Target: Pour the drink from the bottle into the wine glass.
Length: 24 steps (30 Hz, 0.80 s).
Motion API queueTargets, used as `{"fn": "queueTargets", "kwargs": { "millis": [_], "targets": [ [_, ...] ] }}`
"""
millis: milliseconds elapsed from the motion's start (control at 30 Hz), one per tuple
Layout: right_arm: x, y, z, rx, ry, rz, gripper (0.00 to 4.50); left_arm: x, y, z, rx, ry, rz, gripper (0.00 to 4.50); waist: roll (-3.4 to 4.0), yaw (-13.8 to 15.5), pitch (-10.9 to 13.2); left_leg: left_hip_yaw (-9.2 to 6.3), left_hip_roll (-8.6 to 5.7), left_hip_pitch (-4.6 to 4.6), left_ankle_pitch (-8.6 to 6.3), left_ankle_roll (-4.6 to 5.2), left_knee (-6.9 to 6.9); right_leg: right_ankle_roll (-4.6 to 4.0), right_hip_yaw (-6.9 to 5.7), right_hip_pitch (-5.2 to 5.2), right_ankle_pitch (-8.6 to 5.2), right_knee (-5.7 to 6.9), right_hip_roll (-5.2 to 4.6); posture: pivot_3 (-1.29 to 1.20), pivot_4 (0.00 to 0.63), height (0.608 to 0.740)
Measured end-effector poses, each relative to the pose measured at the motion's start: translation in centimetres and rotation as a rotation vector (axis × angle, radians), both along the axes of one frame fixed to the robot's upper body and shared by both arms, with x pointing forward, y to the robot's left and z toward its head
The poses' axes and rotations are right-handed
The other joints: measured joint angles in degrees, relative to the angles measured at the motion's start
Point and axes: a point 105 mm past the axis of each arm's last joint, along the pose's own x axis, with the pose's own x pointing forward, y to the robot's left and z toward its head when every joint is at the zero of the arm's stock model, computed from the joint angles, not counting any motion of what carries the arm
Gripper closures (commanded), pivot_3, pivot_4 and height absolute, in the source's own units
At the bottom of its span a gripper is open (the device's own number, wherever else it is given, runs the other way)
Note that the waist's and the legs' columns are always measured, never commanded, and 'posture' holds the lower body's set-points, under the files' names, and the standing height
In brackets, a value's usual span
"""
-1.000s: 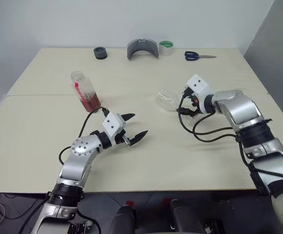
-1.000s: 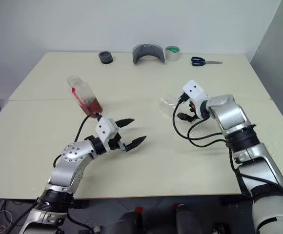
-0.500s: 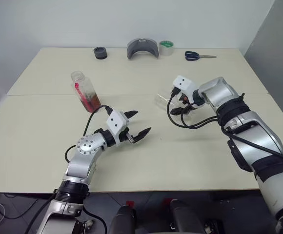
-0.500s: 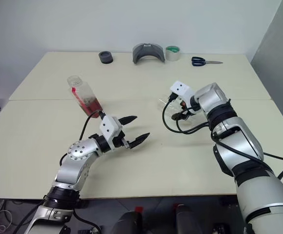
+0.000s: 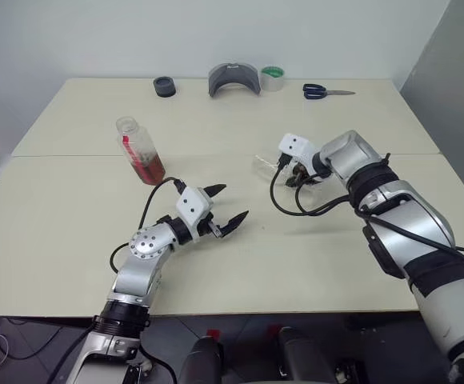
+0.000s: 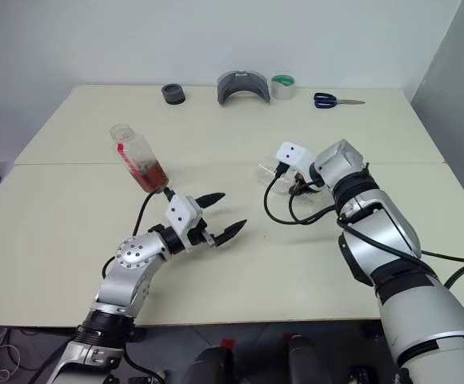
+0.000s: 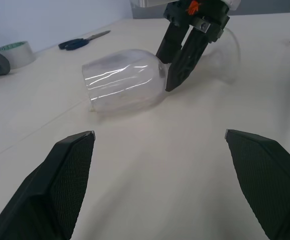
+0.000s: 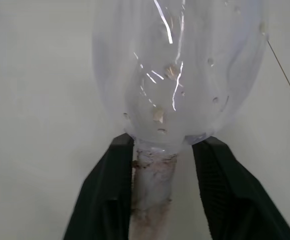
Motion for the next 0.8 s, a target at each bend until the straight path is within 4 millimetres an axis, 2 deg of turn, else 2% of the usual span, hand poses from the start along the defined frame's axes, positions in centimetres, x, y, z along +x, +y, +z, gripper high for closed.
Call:
{"fn": "queueTargets", "kwargs": {
  "millis": [33,67,167,267,400,500,567,667,767,800],
  "targets": [
    [0.0,0.0,0.0,-0.003,0.000,0.001,4.09,0.0,0.0,0.0,0.005,-0.001,0.000,0.00,0.00,-0.06,0.00,0.00,0.01,0.01,0.00,0.00,0.00,0.00,0.00,0.00,0.00,0.00,0.01,0.00,0.150,0.740],
    [0.0,0.1,0.0,0.001,0.001,0.001,4.14,0.0,0.0,-0.1,0.007,-0.003,-0.001,0.00,0.00,-0.10,0.00,0.01,0.01,0.01,0.00,0.00,-0.01,0.00,0.01,0.00,0.00,0.00,0.01,0.00,0.150,0.740],
    [0.0,0.2,0.2,0.032,0.005,-0.011,4.14,0.1,0.1,-0.4,0.009,0.007,0.004,0.00,0.02,-0.12,0.01,0.01,0.01,0.01,0.00,0.00,-0.01,0.00,0.01,-0.01,0.00,0.01,0.01,0.00,0.150,0.740],
    [0.4,0.5,1.3,0.126,-0.014,-0.056,4.14,0.1,0.1,-0.5,0.009,0.012,0.004,0.00,0.03,-0.07,0.02,0.00,0.00,-0.03,0.00,0.00,0.00,-0.01,0.01,-0.04,0.00,0.01,0.00,0.00,0.150,0.740],
    [1.8,1.0,4.4,0.491,-0.111,-0.210,4.14,0.2,0.7,-0.6,-0.061,0.112,0.003,0.00,0.04,-0.07,0.02,-0.02,0.02,-0.06,0.00,0.00,-0.02,-0.01,-0.01,-0.04,0.01,0.01,0.01,0.00,0.150,0.740],
    [2.7,1.0,6.5,0.692,-0.233,-0.257,4.14,0.4,2.1,0.8,-0.097,0.167,-0.008,0.00,0.04,-0.11,0.03,-0.03,0.02,-0.08,0.00,0.01,-0.02,-0.01,-0.04,-0.04,0.01,0.02,0.03,0.00,0.150,0.740],
    [3.0,1.0,6.3,0.757,-0.284,-0.281,4.14,0.7,3.3,2.3,-0.128,0.181,-0.006,0.00,0.04,-0.19,0.03,-0.02,0.03,-0.06,0.00,0.01,-0.01,-0.01,-0.03,-0.02,0.01,0.02,0.04,0.00,0.150,0.740],
    [2.9,1.2,4.0,0.818,-0.322,-0.338,4.14,0.5,4.1,3.9,-0.149,0.226,-0.049,0.00,0.04,-0.49,0.03,-0.01,0.04,-0.07,0.01,-0.01,-0.01,-0.01,-0.02,-0.03,0.01,0.04,0.04,0.00,0.150,0.740],
    [2.4,1.7,1.3,0.860,-0.354,-0.389,4.14,0.0,4.9,4.8,-0.074,0.242,-0.110,0.00,0.05,-0.89,0.03,-0.04,0.03,-0.10,0.03,-0.05,-0.02,-0.01,-0.04,-0.05,0.01,0.03,0.05,0.00,0.150,0.740],
    [2.3,1.7,1.3,0.873,-0.383,-0.393,4.14,0.1,5.0,5.4,-0.056,0.227,-0.119,0.00,0.11,-0.90,0.07,-0.04,0.03,-0.10,0.07,-0.12,-0.01,-0.01,-0.03,-0.04,0.01,0.04,0.03,0.00,0.150,0.740]
  ]
}}
